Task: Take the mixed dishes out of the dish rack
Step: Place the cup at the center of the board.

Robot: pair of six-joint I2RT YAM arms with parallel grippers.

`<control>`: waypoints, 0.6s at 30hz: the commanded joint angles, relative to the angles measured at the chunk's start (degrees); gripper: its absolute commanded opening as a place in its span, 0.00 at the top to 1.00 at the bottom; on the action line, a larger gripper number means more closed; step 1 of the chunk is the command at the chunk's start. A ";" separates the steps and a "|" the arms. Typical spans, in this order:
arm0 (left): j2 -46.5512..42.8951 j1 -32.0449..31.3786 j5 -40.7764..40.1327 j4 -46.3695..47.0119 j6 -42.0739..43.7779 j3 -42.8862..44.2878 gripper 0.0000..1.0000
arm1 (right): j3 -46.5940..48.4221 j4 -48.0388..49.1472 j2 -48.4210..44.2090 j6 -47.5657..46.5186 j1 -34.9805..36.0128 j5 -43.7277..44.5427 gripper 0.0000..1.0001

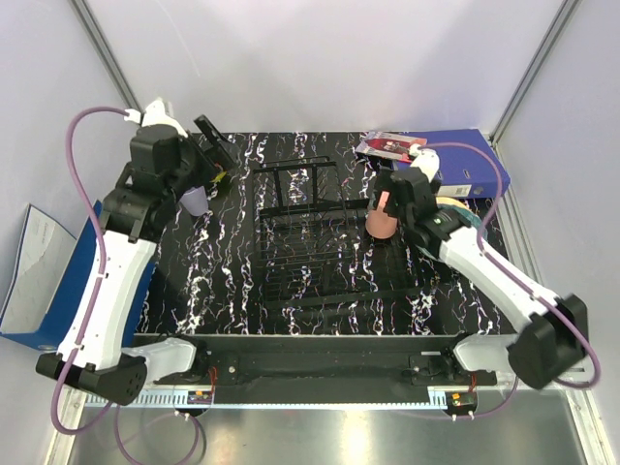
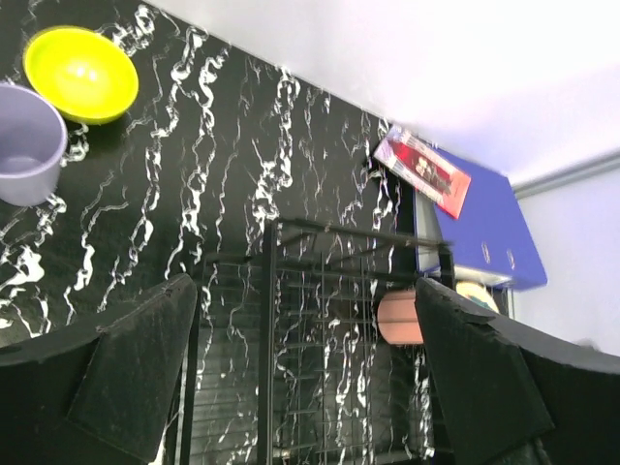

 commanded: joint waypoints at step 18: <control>-8.57 -2.38 2.41 8.32 2.56 -11.37 0.01 | 12.66 0.61 19.55 -3.72 -1.59 5.80 0.00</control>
